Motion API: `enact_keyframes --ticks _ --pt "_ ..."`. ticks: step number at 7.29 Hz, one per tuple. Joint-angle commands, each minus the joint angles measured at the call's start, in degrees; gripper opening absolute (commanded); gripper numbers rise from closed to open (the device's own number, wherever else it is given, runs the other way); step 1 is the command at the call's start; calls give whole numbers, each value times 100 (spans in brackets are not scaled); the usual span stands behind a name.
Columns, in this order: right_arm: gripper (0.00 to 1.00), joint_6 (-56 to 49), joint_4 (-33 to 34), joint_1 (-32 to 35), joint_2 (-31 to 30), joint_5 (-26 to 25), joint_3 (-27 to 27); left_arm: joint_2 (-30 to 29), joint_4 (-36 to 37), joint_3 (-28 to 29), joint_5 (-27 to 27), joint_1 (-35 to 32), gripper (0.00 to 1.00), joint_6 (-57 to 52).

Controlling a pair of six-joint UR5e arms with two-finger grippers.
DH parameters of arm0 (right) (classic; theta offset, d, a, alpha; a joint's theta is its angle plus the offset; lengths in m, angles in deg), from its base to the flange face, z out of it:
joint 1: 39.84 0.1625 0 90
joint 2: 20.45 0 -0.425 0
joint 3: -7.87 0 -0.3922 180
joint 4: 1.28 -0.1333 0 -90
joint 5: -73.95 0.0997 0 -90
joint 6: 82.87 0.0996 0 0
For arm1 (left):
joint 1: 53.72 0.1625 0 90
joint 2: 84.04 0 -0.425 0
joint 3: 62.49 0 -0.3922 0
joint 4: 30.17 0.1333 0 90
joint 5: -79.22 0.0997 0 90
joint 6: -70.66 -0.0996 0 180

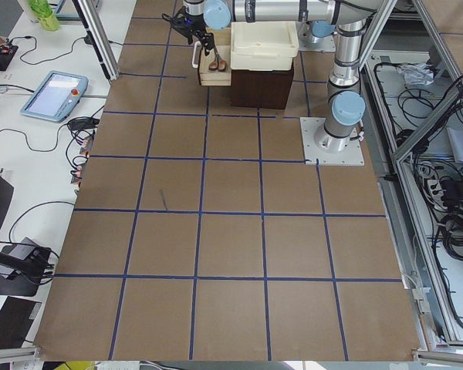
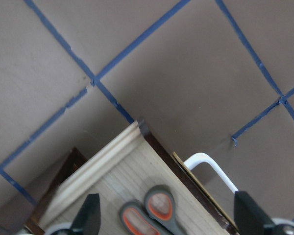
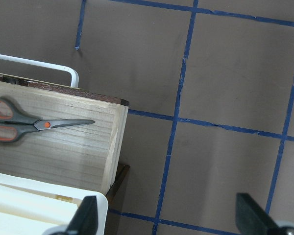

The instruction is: Place scissors in drawer with both arms

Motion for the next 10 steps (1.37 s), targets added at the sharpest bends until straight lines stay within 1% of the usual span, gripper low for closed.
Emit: enact_keyframes --ticks 1,2,3,5,6,8,10 --pt "100 -40 31 0 4 -3 19 283 -209 -5 704 326 100 -1449" --pt "100 -48 31 0 4 -11 28 458 -420 -14 977 406 100 -1873" --pt "100 -49 -12 0 4 -29 -7 591 -596 -40 1067 433 100 -1938" --pt "100 -40 -47 0 -40 -38 -60 775 -1034 3 1111 669 100 -1948" --pt "100 -40 -248 0 12 -47 -173 881 -1176 -49 1111 810 100 -1948" --pt "100 -40 -355 -8 21 -55 -262 838 -1178 -93 1050 794 100 -1982" --pt "100 -40 -390 -26 21 -248 -254 838 -1090 -312 1041 794 100 -2945"
